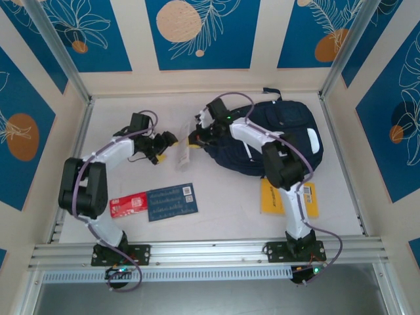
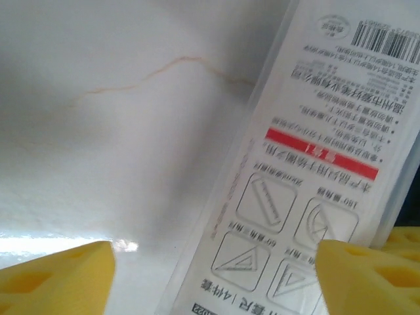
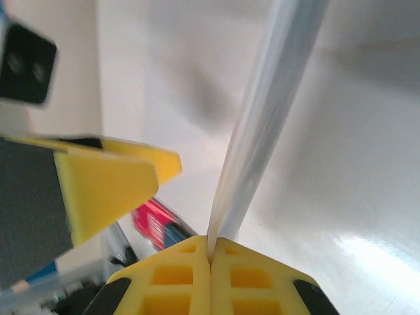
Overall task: Pack the student bag
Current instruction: Pick up the loose stationery at the center of the table, then pass the loose stationery.
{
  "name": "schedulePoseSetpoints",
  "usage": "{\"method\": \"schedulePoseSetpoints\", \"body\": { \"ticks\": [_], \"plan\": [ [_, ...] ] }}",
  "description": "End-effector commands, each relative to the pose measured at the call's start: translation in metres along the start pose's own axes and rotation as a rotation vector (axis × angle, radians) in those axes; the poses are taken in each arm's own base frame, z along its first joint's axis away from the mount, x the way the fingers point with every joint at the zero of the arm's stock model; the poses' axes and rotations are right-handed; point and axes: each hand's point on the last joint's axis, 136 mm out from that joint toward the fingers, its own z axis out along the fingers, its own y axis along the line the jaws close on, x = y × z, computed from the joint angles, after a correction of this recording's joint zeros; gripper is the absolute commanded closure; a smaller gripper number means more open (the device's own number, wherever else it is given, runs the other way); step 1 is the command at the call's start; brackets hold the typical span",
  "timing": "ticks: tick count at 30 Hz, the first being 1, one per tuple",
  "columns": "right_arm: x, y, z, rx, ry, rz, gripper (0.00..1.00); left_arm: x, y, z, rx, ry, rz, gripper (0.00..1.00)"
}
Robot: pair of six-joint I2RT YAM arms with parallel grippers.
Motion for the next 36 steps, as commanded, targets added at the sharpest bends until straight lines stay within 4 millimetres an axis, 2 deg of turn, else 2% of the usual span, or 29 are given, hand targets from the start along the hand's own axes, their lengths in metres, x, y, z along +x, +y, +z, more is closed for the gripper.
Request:
{"method": "schedulePoseSetpoints", "body": {
  "ticks": [1,4,7,14,21,28,33,36],
  "plan": [
    [-0.033,0.041,-0.034,-0.122,-0.195,0.021,1.00,0.010,-0.020,-0.019,0.104,0.011,-0.039,0.13],
    [-0.039,0.049,-0.047,-0.191,-0.285,0.079,1.00,0.013,-0.033,-0.031,0.176,-0.005,-0.080,0.08],
    [-0.039,0.054,-0.051,-0.242,-0.356,0.129,1.00,0.014,-0.047,-0.042,0.255,-0.023,-0.132,0.07],
    [-0.034,0.072,-0.055,-0.382,-0.492,0.183,1.00,0.015,-0.066,-0.056,0.366,-0.093,-0.182,0.09],
    [-0.025,0.090,-0.065,-0.436,-0.572,0.175,1.00,0.017,-0.058,-0.055,0.362,-0.127,-0.212,0.13],
    [-0.020,0.085,-0.078,-0.425,-0.646,0.194,1.00,0.020,-0.054,-0.060,0.330,-0.133,-0.210,0.17],
    [-0.021,0.082,-0.086,-0.430,-0.674,0.198,1.00,0.023,-0.056,-0.069,0.347,-0.142,-0.228,0.11],
    [-0.019,0.085,-0.083,-0.447,-0.669,0.200,1.00,0.019,-0.061,-0.075,0.361,-0.163,-0.225,0.08]
  ]
}}
